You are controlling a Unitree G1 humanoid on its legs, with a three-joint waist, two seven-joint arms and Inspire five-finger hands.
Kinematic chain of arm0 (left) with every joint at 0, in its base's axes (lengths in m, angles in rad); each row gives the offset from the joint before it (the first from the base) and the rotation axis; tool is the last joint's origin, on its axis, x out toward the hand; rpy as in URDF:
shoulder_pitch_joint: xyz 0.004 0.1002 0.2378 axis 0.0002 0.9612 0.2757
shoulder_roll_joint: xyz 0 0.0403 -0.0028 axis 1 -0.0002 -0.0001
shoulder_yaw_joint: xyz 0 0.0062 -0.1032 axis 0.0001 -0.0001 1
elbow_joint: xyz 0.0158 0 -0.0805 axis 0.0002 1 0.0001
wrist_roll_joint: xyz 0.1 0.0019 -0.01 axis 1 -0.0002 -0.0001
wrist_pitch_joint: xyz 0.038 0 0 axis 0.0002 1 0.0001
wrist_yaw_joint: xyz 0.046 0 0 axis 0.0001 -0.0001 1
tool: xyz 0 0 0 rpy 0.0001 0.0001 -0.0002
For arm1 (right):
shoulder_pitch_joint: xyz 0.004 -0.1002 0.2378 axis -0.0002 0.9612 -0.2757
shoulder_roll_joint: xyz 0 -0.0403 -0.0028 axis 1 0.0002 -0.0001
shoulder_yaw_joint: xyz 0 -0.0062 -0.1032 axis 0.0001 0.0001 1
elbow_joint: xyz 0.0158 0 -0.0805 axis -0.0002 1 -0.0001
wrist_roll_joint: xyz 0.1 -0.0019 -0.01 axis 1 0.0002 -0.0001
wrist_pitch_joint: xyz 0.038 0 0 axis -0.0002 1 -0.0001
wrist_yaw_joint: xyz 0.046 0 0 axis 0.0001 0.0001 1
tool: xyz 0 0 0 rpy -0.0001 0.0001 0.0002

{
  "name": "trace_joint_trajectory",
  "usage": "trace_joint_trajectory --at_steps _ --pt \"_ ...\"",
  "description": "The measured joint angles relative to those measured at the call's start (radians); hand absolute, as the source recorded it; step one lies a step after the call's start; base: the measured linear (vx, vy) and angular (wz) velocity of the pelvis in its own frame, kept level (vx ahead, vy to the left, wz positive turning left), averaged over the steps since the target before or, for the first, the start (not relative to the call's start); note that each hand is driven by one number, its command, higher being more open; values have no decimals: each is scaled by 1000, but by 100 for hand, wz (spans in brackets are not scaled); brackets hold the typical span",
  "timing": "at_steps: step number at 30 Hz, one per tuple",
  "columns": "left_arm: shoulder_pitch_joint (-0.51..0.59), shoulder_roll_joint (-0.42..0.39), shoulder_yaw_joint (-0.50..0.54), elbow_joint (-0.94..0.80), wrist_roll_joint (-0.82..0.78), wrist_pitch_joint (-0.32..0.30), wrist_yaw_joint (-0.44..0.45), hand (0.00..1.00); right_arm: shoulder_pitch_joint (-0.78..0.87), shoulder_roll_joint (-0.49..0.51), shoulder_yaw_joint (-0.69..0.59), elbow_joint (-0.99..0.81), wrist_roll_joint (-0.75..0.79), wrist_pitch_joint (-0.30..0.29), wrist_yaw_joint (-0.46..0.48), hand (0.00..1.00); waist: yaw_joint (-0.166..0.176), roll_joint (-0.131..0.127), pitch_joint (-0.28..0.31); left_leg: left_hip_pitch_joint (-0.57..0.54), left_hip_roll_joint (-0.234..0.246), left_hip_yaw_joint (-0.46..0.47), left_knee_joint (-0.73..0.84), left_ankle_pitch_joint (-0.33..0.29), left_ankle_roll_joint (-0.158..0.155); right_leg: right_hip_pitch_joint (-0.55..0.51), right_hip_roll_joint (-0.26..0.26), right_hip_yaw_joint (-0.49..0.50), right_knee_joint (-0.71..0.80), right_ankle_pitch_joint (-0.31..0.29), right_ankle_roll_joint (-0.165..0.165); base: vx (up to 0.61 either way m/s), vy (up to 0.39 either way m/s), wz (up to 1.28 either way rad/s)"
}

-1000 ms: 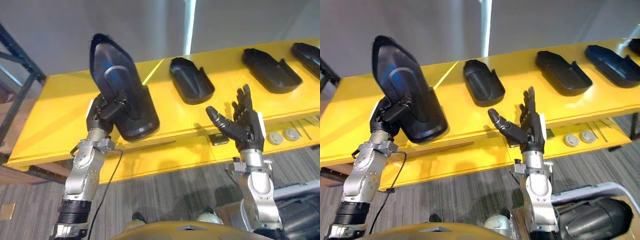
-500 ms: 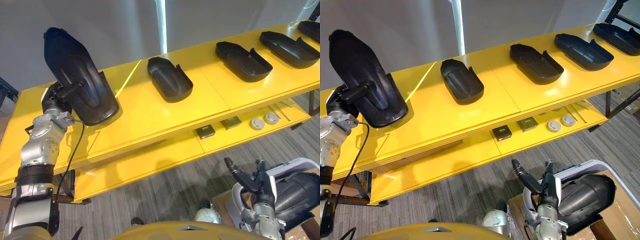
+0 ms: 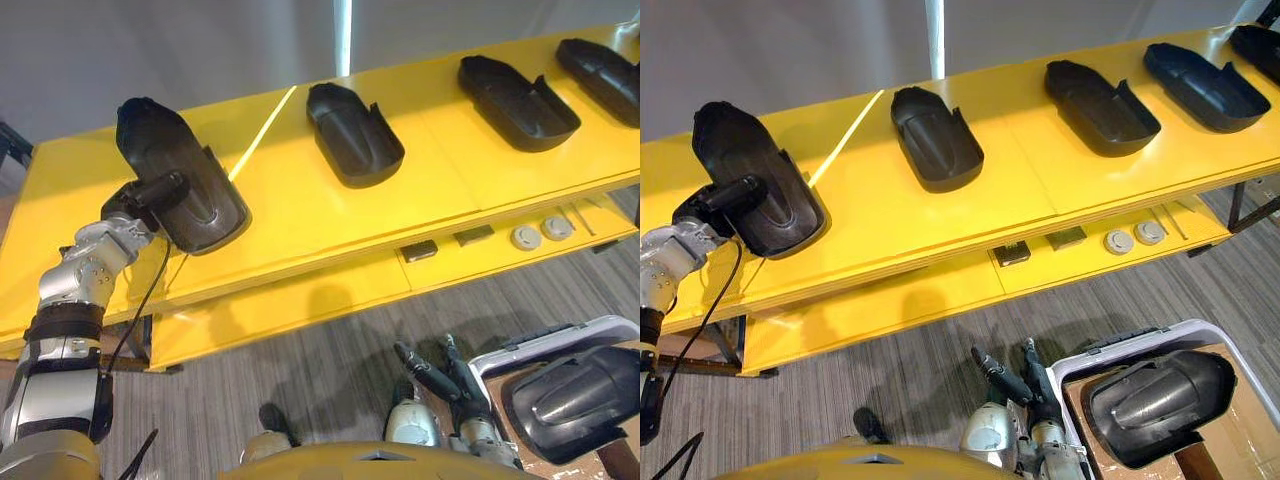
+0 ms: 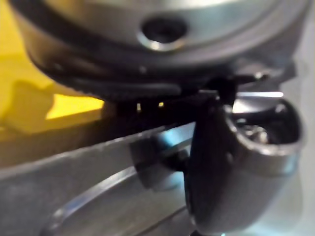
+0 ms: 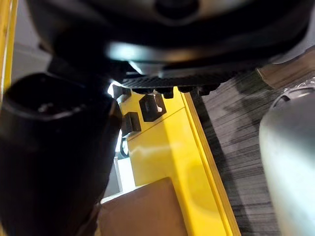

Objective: Walk over and take three plastic housings, then place them on the shelf

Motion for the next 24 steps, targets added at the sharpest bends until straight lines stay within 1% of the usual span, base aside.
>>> trace_joint_trajectory --at_steps 3,5,8,10,13,15,16,20,22,24 --pt "-22 16 -17 0 1 0 -8 0 -8 -1 0 4 17 4 -4 100 1 -2 7 -11 -1 0 0 0 0 -15 -2 2 8 -4 1 0 0 0" --pt "-45 33 -23 0 1 -1 -22 0 -29 -1 1 19 19 5 1 100 -2 -9 35 -12 1 -1 21 -6 0 -15 -7 4 23 -7 -4 0 0 0" --pt "-74 44 -42 -3 9 -3 -21 0 -37 -1 2 28 20 6 4 100 -2 -8 59 -18 4 -1 30 -9 2 -15 -7 3 25 -8 -6 0 0 0" --pt "-85 44 -46 -3 14 -4 -22 0 -37 -1 7 34 23 7 4 100 -4 -8 64 -19 4 -1 31 -10 1 -15 -7 2 25 -12 -3 0 0 0" --pt "-116 48 -74 -2 46 -7 -34 0 -38 -2 29 42 30 13 2 100 -4 -16 73 -25 7 -3 37 -13 0 -17 -7 1 28 -19 4 -3 -3 2" --pt "-147 68 -93 -1 52 -4 -43 0 -49 -2 46 42 30 17 0 100 -5 -21 93 -29 9 -4 42 -14 0 -19 -7 2 29 -19 4 0 0 0" --pt "-154 80 -101 -1 52 -4 -49 100 -55 -2 56 43 30 21 -2 100 -10 -23 99 -32 9 -4 42 -14 0 -23 -7 4 30 -19 3 0 0 0" --pt "-188 87 -122 5 64 -5 -48 100 -60 -4 60 43 38 21 -7 100 -18 -25 101 -43 9 -5 43 -14 0 -33 -7 5 34 -15 -2 0 0 0" --pt "-193 87 -133 4 141 -9 -41 100 -65 -4 67 43 39 21 -15 100 -30 -26 101 -42 10 -5 44 -14 0 -33 -7 6 37 -14 -1 0 0 0" --pt "-214 87 -153 11 200 -6 -39 100 -65 -4 69 43 39 21 -21 100 -32 -26 102 -41 11 -3 46 -15 -1 -32 -6 6 37 -14 -1 0 0 0"
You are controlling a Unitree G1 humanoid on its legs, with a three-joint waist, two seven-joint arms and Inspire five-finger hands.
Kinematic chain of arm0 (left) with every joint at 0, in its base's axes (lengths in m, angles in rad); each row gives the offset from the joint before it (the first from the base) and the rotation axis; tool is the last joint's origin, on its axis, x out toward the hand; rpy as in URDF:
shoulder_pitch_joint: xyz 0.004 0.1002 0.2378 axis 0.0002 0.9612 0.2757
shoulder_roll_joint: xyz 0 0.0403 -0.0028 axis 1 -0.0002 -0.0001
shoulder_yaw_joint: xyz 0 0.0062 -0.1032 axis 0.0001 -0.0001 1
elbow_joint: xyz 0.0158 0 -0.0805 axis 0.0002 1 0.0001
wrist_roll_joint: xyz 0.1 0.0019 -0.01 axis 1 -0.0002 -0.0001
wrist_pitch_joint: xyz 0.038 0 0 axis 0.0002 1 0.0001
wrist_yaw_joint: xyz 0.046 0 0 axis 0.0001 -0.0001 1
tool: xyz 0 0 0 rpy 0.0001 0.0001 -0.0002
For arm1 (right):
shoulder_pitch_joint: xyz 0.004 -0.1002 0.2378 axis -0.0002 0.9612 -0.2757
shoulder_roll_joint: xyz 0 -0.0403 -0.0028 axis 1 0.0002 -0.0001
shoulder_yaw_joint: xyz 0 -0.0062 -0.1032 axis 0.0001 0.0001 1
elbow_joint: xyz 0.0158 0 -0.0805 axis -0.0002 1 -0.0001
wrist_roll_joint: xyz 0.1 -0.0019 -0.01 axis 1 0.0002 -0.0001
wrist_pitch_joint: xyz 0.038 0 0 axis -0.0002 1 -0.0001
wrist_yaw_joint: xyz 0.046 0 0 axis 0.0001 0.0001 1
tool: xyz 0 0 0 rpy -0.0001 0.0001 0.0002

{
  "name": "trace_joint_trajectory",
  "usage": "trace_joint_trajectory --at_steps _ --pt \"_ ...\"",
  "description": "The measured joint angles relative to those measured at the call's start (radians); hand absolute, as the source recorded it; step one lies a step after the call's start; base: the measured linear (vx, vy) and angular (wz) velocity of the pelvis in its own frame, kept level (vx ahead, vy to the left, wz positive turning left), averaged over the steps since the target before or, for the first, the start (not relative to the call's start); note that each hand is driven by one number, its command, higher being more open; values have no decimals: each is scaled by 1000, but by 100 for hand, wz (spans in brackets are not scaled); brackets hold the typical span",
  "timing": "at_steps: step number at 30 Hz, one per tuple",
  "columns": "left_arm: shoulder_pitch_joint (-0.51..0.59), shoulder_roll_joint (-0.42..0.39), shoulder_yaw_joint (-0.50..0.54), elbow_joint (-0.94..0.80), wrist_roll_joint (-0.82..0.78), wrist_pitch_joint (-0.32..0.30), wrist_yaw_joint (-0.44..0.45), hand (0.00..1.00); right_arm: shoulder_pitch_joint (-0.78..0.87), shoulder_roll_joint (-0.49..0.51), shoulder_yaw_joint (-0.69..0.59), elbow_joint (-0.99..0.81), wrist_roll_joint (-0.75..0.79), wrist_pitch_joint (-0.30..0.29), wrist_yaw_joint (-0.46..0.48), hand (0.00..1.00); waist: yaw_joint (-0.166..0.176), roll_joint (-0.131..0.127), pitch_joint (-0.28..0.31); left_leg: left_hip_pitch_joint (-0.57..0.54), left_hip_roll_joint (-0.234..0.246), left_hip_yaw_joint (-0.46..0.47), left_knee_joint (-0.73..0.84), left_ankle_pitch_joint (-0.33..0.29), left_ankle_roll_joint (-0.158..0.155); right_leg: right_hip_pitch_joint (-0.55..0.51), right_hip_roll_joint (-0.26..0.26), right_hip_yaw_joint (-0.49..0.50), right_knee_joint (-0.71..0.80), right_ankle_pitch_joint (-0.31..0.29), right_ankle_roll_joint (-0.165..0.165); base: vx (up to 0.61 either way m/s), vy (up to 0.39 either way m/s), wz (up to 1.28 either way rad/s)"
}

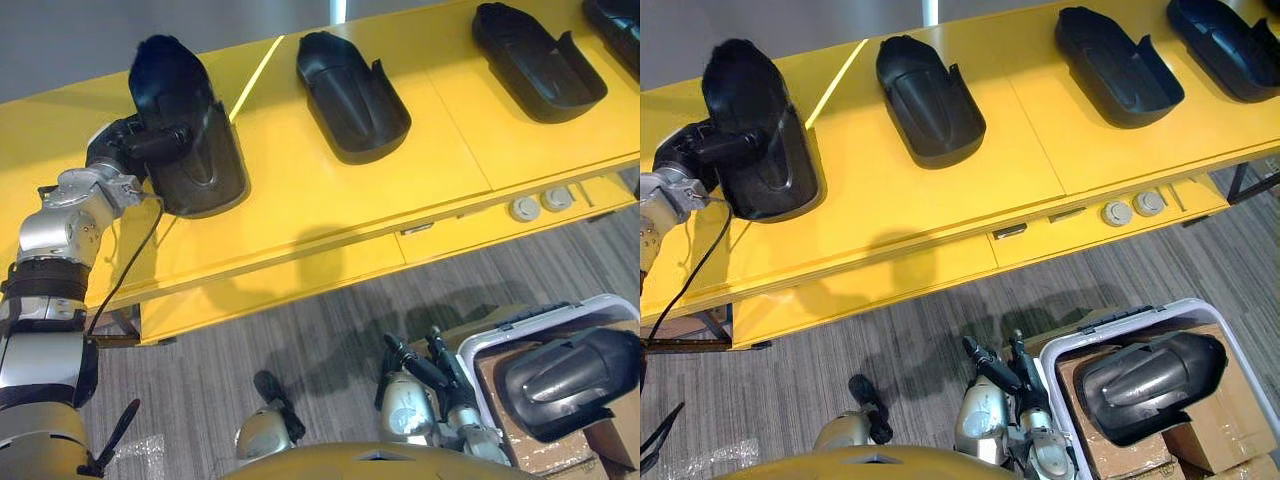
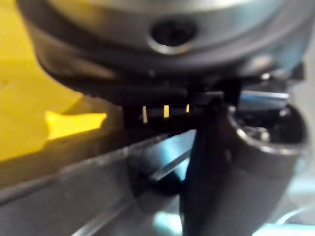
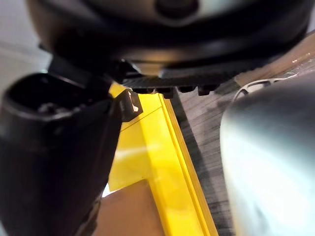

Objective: Walk over and take three plastic housings, then place them on the shelf

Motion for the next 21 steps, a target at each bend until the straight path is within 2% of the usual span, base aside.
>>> trace_joint_trajectory --at_steps 14,21 --pt "-52 0 -3 69 127 10 -9 100 0 0 12 -2 0 0 -17 100 -9 -8 19 34 1 21 2 -11 -3 25 6 17 -13 0 -1 -5 4 -4" --pt "-51 -2 3 103 127 2 80 100 2 1 40 -13 0 -1 -44 100 -24 -7 18 63 4 22 -4 -16 -9 60 15 16 -33 6 6 10 2 0"
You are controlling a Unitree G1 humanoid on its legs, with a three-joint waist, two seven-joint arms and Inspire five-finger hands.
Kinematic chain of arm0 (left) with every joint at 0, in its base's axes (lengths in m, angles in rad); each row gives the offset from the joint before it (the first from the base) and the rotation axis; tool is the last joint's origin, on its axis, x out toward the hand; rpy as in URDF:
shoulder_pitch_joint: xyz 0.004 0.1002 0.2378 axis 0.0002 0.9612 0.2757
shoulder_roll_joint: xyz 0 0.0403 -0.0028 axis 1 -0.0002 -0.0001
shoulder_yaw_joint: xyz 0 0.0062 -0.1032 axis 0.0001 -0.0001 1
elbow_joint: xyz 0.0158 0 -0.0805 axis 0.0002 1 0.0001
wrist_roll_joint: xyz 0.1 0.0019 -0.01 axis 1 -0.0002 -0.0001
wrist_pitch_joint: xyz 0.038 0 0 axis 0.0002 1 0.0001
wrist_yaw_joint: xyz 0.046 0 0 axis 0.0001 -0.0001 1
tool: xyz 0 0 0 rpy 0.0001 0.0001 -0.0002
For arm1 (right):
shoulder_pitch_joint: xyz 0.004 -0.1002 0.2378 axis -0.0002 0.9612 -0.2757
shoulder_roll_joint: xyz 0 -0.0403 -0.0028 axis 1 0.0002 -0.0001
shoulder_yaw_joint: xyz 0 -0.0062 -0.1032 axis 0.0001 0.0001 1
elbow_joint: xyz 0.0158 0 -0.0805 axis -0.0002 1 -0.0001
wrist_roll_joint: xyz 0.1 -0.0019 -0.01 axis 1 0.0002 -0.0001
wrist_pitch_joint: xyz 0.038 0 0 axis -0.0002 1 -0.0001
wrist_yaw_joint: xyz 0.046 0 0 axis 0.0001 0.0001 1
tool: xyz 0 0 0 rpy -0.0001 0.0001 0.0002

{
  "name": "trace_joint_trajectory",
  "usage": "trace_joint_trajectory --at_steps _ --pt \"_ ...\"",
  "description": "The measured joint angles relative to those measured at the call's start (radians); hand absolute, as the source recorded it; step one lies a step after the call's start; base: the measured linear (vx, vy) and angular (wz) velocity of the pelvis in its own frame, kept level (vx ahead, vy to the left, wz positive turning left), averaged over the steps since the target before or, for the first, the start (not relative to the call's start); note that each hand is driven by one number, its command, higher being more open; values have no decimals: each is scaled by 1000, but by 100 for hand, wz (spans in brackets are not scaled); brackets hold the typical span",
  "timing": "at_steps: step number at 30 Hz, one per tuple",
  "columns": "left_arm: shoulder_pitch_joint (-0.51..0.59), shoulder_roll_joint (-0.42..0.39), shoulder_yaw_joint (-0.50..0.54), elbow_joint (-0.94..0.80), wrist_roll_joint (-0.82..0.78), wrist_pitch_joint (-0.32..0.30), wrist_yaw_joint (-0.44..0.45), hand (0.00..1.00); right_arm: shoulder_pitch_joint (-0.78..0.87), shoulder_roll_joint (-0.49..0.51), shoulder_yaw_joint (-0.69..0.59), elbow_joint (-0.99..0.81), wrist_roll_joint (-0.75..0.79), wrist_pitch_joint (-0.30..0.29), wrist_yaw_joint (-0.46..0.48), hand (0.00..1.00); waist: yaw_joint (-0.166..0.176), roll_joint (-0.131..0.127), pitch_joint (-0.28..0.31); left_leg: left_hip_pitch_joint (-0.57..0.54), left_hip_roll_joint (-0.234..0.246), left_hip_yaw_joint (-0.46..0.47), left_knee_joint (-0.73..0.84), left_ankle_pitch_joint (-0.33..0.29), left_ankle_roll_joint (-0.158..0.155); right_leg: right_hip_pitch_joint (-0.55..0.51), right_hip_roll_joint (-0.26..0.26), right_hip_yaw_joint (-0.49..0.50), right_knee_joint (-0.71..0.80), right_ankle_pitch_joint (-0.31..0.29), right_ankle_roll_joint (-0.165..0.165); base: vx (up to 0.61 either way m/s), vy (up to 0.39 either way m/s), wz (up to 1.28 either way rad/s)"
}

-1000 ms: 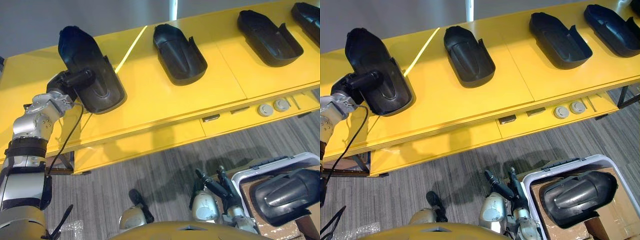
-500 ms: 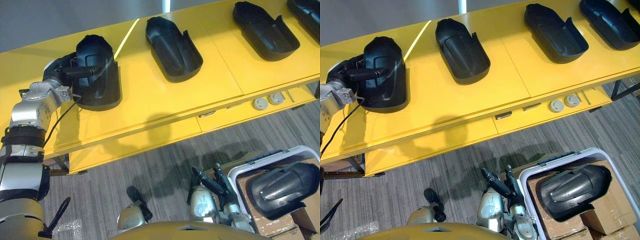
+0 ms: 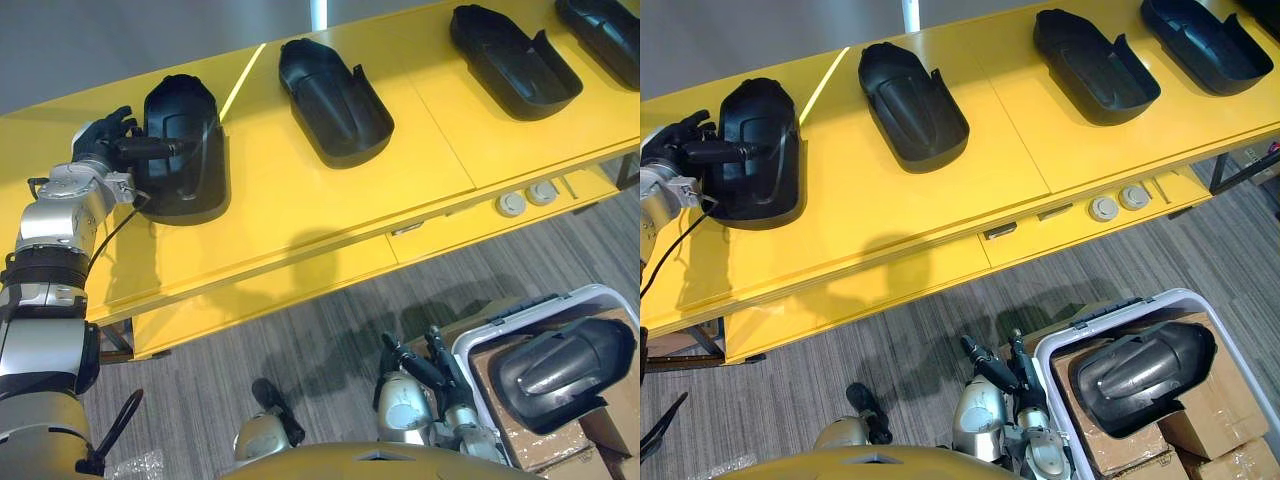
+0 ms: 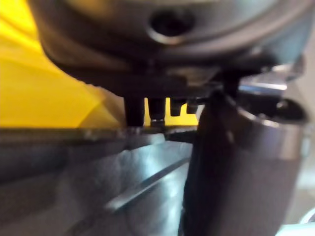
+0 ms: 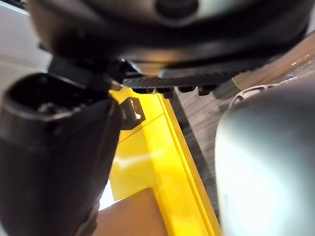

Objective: Walk over and take three plastic housings, then place them on the shelf

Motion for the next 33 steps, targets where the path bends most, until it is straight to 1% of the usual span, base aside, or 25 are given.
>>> trace_joint_trajectory --at_steps 2,4,7,9,12,13,15,16,17,19,20,22,23,25,26,29,31,32,33 --pt "1 -1 1 16 0 0 34 100 0 1 10 -2 -1 0 -10 100 1 -1 -1 22 3 6 -3 -4 -5 26 7 -1 -16 2 1 22 8 -3" --pt "1 -3 1 16 0 1 50 100 0 2 15 -5 -18 0 -27 100 2 0 -5 34 4 9 -12 -4 -6 41 12 -3 -32 8 2 11 7 -2" --pt "4 -22 2 19 0 1 86 100 1 3 37 -5 -33 0 -62 100 5 -3 -30 41 5 13 -24 -3 -8 53 21 -5 -59 20 2 31 9 -2" --pt "4 -27 2 26 0 1 86 100 -1 3 46 -5 -49 -1 -76 100 5 -5 -37 62 3 16 -34 -2 -9 77 24 -5 -75 25 3 66 12 -1" --pt "4 -49 3 35 -2 0 84 100 -2 12 60 -6 -67 -6 -102 100 11 -8 -76 75 3 32 -34 -2 -9 100 28 -5 -99 33 2 45 12 0" --pt "4 -59 3 35 -12 -3 74 100 -3 15 60 -13 -91 -21 -130 100 16 -9 -95 76 3 37 -34 -2 -9 104 30 -5 -112 38 1 0 0 0" --pt "4 -62 2 35 -51 -11 71 100 -2 14 60 -38 -101 -27 -160 100 20 -9 -99 85 3 38 -34 -2 -9 117 31 -5 -120 42 1 0 0 0" --pt "4 -64 2 34 -100 -23 68 100 -3 15 56 -82 -101 -37 -201 100 28 -8 -102 97 3 42 -34 -2 -9 130 33 -4 -127 45 -1 0 0 0" --pt "4 -65 2 33 -121 -29 69 100 -4 15 51 -102 -103 -41 -214 100 29 -9 -103 101 3 44 -34 -2 -9 134 33 -4 -127 45 -1 -28 8 -5" --pt "4 -65 2 11 -208 -67 65 100 -10 14 22 -195 -206 -45 -297 100 36 -9 -119 107 4 48 -36 -2 -9 139 33 -3 -128 45 -1 -41 5 -1" --pt "4 -65 2 -7 -222 -73 64 100 -11 14 14 -218 -222 -47 -314 100 40 -9 -124 108 4 48 -37 -2 -9 139 34 -4 -128 46 -1 -42 2 1" --pt "4 -64 2 -75 -292 -101 56 100 -16 14 -16 -278 -254 -59 -359 100 54 -9 -139 110 4 50 -39 -2 -9 140 35 -4 -131 51 0 -35 3 0" --pt "4 -61 2 -139 -337 -118 55 100 -25 13 -36 -308 -272 -66 -387 100 60 -10 -146 111 4 50 -40 -2 -10 142 35 -6 -131 55 -1 -48 8 1" --pt "4 -37 2 -237 -434 -148 48 100 -42 11 -59 -355 -296 -66 -434 100 61 -8 -161 118 3 50 -40 -1 -11 148 35 -7 -131 58 -2 -45 9 0" --pt "2 -31 2 -281 -468 -177 48 100 -43 11 -69 -385 -297 -66 -462 100 61 -3 -171 124 3 51 -41 -1 -11 154 35 -7 -131 59 -2 -34 7 -2" --pt "-5 -1 2 -340 -487 -211 52 100 -49 10 -98 -421 -294 -67 -501 100 59 12 -201 123 3 52 -43 0 -12 157 36 -11 -138 60 -1 -12 2 -1" --pt "-20 33 2 -361 -477 -242 60 100 -47 3 -147 -457 -285 -71 -524 100 59 35 -217 121 3 52 -46 2 -12 158 37 -13 -144 64 0 -39 -1 1" --pt "-27 43 2 -361 -470 -245 62 100 -47 0 -159 -466 -278 -73 -526 100 60 40 -221 120 4 51 -47 3 -12 158 38 -14 -144 64 0 -40 -4 1" --pt "-30 73 4 -364 -441 -267 64 100 -47 -10 -183 -495 -271 -76 -530 100 60 50 -227 120 6 51 -47 5 -13 157 40 -15 -144 64 0 0 0 0"
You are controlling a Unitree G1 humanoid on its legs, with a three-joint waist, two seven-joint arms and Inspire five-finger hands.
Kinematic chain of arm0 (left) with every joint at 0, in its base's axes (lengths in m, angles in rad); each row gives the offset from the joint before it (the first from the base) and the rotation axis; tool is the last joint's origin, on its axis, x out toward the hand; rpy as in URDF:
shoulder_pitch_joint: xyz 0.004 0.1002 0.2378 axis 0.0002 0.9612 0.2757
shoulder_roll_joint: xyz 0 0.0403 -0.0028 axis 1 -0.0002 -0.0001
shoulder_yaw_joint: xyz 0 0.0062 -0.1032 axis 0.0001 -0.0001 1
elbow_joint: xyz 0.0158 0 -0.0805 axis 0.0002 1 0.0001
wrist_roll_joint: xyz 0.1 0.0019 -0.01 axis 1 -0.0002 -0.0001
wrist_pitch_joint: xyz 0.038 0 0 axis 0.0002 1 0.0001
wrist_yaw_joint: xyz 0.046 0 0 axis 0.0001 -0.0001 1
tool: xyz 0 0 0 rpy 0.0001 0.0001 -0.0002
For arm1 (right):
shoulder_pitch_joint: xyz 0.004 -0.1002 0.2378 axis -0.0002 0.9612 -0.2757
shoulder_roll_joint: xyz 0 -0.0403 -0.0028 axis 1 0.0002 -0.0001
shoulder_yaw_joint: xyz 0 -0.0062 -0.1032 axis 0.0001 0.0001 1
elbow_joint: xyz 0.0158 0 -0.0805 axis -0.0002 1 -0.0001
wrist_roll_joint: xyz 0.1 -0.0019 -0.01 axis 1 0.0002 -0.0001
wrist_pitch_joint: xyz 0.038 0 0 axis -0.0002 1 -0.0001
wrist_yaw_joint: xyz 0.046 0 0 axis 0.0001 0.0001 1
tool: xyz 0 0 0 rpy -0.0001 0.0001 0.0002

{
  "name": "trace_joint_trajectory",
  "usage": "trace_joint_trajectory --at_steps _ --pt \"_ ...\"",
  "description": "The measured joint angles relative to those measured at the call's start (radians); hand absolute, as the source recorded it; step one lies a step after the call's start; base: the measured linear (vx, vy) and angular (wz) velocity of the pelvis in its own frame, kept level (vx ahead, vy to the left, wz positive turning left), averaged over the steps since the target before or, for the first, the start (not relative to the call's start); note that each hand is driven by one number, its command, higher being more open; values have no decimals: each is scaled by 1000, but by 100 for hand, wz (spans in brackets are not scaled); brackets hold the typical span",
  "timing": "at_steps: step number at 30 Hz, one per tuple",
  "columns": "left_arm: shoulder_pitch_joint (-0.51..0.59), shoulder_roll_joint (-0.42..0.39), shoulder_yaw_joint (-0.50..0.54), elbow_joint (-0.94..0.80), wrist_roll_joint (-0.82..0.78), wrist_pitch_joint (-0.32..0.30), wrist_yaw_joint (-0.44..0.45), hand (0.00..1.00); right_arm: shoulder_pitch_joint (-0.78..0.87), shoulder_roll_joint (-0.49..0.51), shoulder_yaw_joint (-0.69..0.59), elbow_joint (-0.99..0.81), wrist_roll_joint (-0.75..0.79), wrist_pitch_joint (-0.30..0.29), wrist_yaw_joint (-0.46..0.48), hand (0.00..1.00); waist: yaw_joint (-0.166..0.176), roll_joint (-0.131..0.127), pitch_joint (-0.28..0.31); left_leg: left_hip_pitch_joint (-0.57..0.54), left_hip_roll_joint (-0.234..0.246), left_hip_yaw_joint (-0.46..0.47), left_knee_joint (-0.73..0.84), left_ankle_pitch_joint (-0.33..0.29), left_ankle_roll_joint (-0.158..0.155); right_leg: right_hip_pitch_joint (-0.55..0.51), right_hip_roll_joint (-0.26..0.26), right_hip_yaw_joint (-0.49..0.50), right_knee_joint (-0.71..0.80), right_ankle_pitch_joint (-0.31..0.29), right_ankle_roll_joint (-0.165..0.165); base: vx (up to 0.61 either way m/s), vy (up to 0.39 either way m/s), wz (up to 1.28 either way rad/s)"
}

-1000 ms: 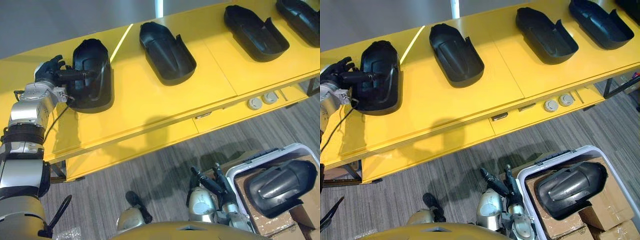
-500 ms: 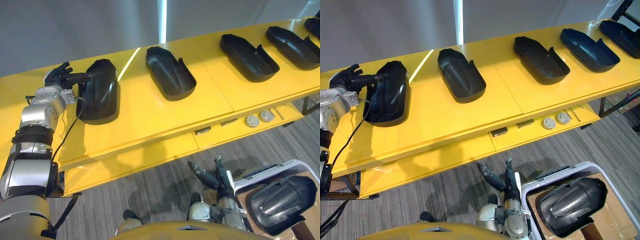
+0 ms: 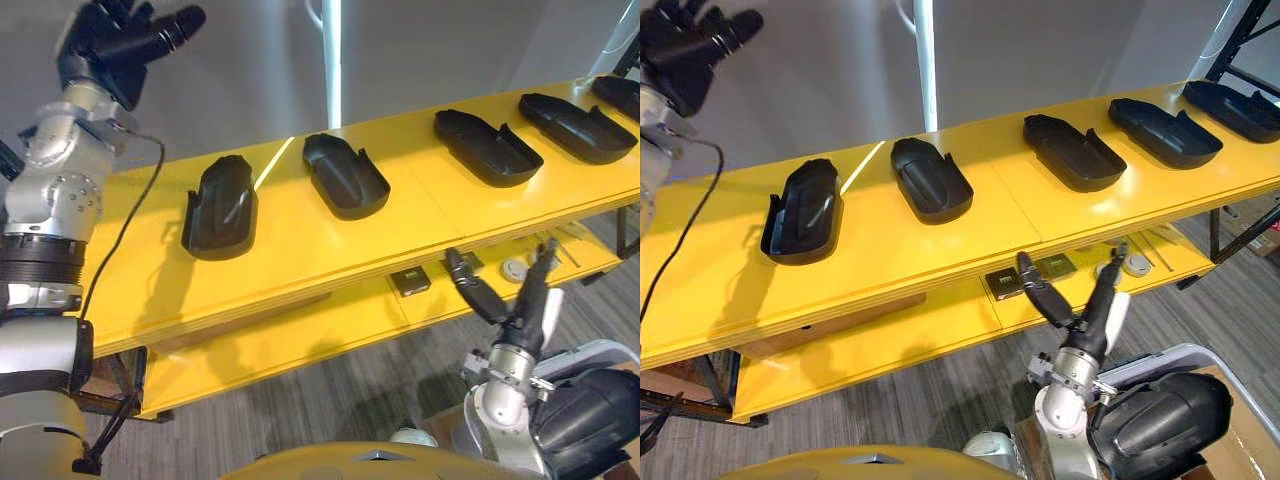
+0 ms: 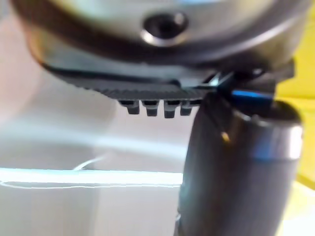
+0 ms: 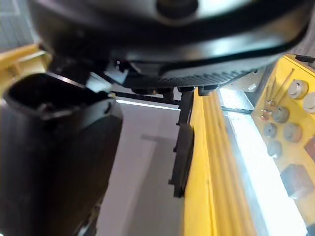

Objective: Walk over and take three plastic housings, then place them on the shelf

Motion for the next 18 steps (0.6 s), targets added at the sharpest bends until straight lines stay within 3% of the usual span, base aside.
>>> trace_joint_trajectory --at_steps 3,5,6,8,9,11,14,18 --pt "31 12 61 -63 66 -50 0 100 -1 -30 -26 -58 -1 -1 -26 100 7 4 -3 -8 4 -6 0 5 0 -3 3 -7 0 2 -2 -27 -10 4" --pt "189 10 186 -241 92 -136 18 100 -13 -34 -55 -139 15 -8 -44 100 14 3 -5 -16 8 -13 0 10 0 -8 6 -13 0 3 -3 -12 -12 6" --pt "236 4 211 -286 96 -151 23 100 -19 -34 -62 -154 25 -11 -42 100 17 2 -9 -17 8 -16 0 11 0 -7 6 -16 -1 3 -3 12 -9 11" --pt "438 -86 290 -468 177 -180 54 100 -54 -37 -68 -196 90 -11 -7 100 28 -9 -46 -34 7 -41 0 14 2 -3 5 -37 -7 3 -3 27 -11 25" --pt "487 -122 300 -504 209 -184 62 100 -64 -37 -64 -205 113 -11 10 100 33 -13 -50 -34 7 -47 0 15 2 3 5 -44 -11 4 -2 21 -11 32" --pt "673 -291 303 -590 318 -190 88 100 -117 -38 -14 -216 136 -10 64 100 56 -27 -59 -35 7 -72 0 20 3 23 5 -66 -19 6 -2 -14 -5 28" --pt "866 -464 272 -591 387 -163 107 100 -175 -46 80 -218 142 5 157 100 84 -41 -57 -53 7 -99 0 26 5 32 7 -92 -32 8 0 -41 0 29" --pt "1040 -581 224 -591 442 -143 99 100 -193 -52 147 -213 142 62 255 100 121 -50 -51 -67 5 -123 0 32 9 41 7 -113 -42 10 -4 -23 11 19"
